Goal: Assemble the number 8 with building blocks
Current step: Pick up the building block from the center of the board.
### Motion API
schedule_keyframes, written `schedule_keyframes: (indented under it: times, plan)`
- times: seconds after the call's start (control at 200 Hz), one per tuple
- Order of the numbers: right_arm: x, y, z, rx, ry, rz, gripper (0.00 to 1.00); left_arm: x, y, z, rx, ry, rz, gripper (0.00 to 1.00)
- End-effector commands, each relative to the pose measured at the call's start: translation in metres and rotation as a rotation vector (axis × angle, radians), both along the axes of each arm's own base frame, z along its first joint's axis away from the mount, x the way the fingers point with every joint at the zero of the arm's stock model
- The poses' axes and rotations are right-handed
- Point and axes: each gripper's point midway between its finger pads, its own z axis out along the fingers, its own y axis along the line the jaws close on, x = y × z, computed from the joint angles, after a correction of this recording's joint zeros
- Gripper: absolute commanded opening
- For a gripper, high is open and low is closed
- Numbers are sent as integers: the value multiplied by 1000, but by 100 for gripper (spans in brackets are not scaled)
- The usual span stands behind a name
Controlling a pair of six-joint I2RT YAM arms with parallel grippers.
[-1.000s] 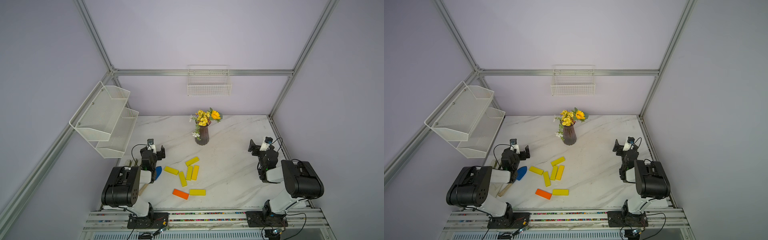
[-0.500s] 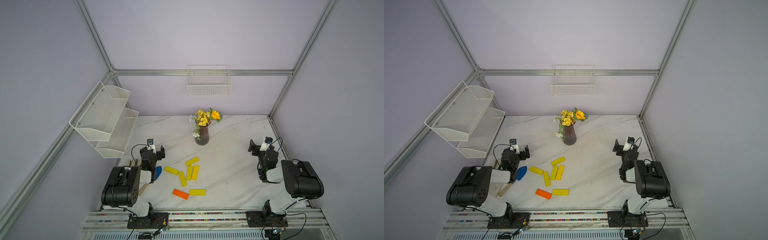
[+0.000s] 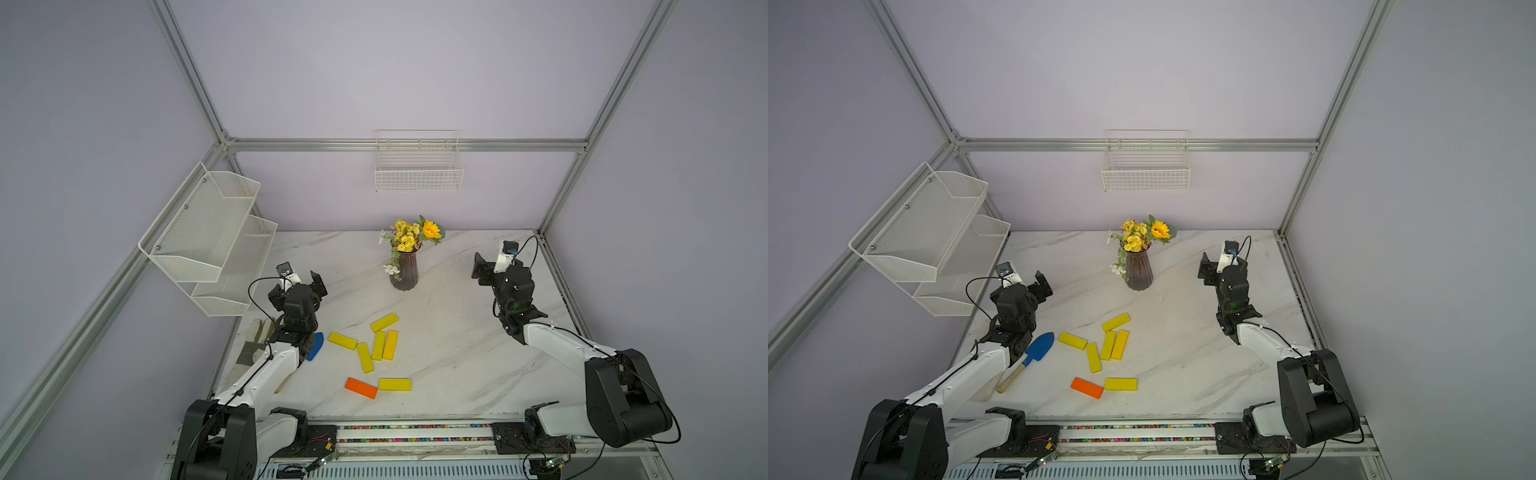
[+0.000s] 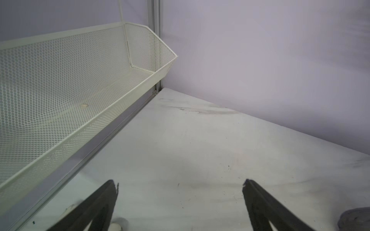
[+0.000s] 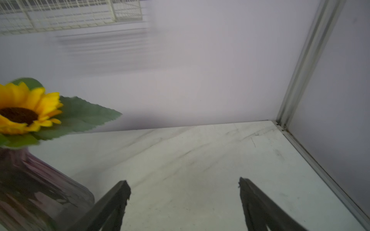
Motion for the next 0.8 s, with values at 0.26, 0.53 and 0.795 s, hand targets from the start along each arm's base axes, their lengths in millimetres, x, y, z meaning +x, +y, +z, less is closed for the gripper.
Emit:
schedule_keyframes:
  times: [0.26, 0.53, 0.795]
  plan:
    - [-69, 154, -102, -62, 609, 267, 88, -11, -57, 3, -311, 84, -150, 100]
    - [-180, 212, -133, -244, 723, 544, 89, -25, -96, 8, -399, 129, -319, 100]
    - [-195, 240, -129, -117, 770, 577, 88, -36, -94, 9, -405, 105, -316, 100]
